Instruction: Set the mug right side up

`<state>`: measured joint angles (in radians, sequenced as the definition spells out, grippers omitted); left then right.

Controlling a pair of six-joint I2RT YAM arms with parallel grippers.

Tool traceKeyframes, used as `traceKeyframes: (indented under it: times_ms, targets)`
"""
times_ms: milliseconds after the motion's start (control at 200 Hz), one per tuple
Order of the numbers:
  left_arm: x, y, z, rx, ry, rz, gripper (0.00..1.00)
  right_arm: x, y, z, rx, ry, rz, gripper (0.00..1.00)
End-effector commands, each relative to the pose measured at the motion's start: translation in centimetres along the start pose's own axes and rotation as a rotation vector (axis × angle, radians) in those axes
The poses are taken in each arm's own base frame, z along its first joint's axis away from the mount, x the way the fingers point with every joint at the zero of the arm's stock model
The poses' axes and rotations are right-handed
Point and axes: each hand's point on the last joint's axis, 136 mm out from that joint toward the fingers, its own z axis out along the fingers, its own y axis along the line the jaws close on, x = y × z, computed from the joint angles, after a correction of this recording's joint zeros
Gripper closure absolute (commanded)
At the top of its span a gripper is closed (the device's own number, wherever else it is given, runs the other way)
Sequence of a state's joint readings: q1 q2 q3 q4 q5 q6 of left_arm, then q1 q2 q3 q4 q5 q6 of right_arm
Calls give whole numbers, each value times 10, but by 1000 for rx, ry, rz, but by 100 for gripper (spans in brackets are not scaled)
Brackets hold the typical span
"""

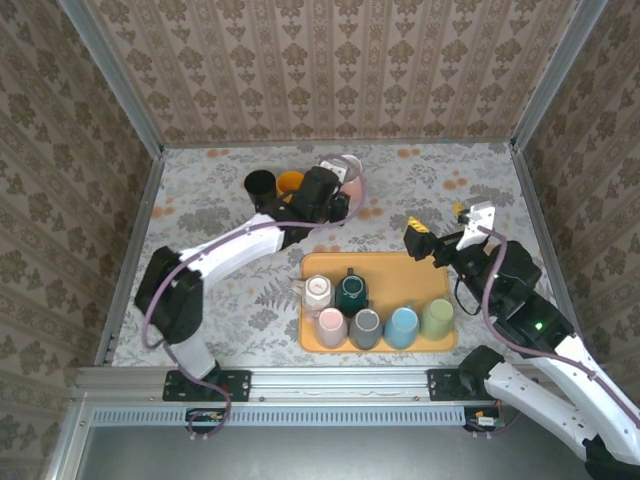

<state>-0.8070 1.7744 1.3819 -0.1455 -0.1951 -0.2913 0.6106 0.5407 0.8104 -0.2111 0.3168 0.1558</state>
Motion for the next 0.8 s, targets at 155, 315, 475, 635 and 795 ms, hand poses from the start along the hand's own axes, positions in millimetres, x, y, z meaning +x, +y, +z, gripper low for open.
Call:
traceKeyframes:
  times_ms: [155,315,475,635,795]
  targets:
    - [-42,11,39,-209,-92,-53,100,6,-15,-9,65,7,-13,0]
    - [-29,14,68,-274,-44,-48,100,12,-15,-9,60,16,-18,0]
    - [-19,15,86,-279,-42,-85,100,14,-17,-10,64,15,-17,0]
    - [-8,23,101,-278,-25,-113,100,16,-19,-10,73,15,-25,0]
    - [0,27,108,-264,-12,-132,100,18,-20,-11,79,16,-27,0]
